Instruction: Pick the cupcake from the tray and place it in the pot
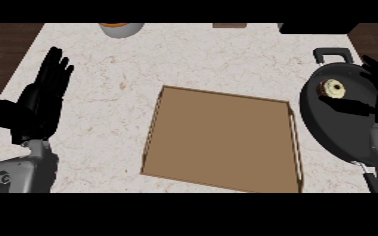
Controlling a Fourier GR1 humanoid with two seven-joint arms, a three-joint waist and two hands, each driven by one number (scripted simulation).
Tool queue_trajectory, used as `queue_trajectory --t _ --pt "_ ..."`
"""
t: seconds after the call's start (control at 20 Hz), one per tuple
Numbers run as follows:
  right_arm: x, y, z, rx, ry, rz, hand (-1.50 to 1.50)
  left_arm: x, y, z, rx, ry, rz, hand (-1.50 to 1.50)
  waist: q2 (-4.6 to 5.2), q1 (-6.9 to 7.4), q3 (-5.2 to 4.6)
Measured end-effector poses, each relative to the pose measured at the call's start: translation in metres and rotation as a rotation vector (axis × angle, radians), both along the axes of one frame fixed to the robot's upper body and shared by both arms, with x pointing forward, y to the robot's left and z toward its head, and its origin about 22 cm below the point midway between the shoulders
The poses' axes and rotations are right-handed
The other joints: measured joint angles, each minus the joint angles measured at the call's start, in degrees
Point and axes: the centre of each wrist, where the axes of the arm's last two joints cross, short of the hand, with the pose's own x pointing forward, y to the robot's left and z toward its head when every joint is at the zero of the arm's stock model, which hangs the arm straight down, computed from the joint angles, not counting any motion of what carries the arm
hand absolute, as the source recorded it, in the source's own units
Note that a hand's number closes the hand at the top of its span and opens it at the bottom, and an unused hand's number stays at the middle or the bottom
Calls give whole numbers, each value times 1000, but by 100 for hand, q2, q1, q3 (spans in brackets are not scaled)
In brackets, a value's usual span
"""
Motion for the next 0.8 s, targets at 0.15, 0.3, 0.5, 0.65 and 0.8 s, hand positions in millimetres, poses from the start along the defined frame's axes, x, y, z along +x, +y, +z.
queue_trajectory --t 0.15,0.3,0.5,0.65,0.8 --pt "-3 -18 8 93 -92 -2 -150 0 1 2 0 3 3 0 -4 -15 -2" --pt "-11 -37 11 178 -151 -11 -150 -2 2 2 3 9 9 0 -9 -32 -6" --pt "-40 -78 15 236 -190 -24 -150 -1 -1 0 1 7 7 0 -11 -52 -10" --pt "-65 -106 19 258 -200 -26 -150 2 2 -3 7 9 13 0 -12 -66 -11" --pt "-88 -129 21 271 -209 -19 -150 1 5 -2 7 5 11 0 -13 -64 -11"
